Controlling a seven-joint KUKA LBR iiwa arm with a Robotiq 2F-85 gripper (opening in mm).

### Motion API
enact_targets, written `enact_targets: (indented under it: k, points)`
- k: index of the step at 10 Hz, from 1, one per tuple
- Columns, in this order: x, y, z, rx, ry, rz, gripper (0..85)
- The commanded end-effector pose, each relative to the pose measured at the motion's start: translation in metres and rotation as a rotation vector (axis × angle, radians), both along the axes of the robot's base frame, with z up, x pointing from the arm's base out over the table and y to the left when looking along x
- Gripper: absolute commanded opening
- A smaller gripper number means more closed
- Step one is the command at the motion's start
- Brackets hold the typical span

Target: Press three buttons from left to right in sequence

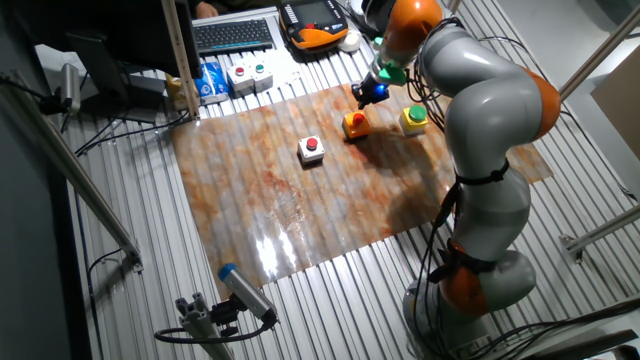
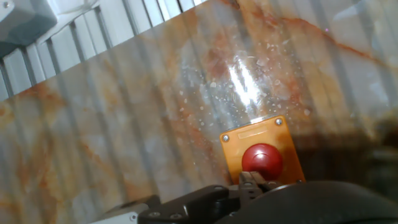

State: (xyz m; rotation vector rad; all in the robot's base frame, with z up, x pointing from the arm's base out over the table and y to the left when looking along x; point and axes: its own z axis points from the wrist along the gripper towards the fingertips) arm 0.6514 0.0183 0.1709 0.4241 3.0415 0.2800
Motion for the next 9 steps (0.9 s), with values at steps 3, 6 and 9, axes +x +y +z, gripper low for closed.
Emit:
enact_targets:
  k: [3, 6, 9]
  points:
    - [0.0000, -0.0002, 0.0000, -0.002, -0.016, 0.029, 0.0]
    - [0.0000, -0.0002, 0.0000, -0.010, -0.026, 0.052, 0.0]
    - [0.0000, -0.0002, 0.0000, -0.144, -0.035, 0.045, 0.0]
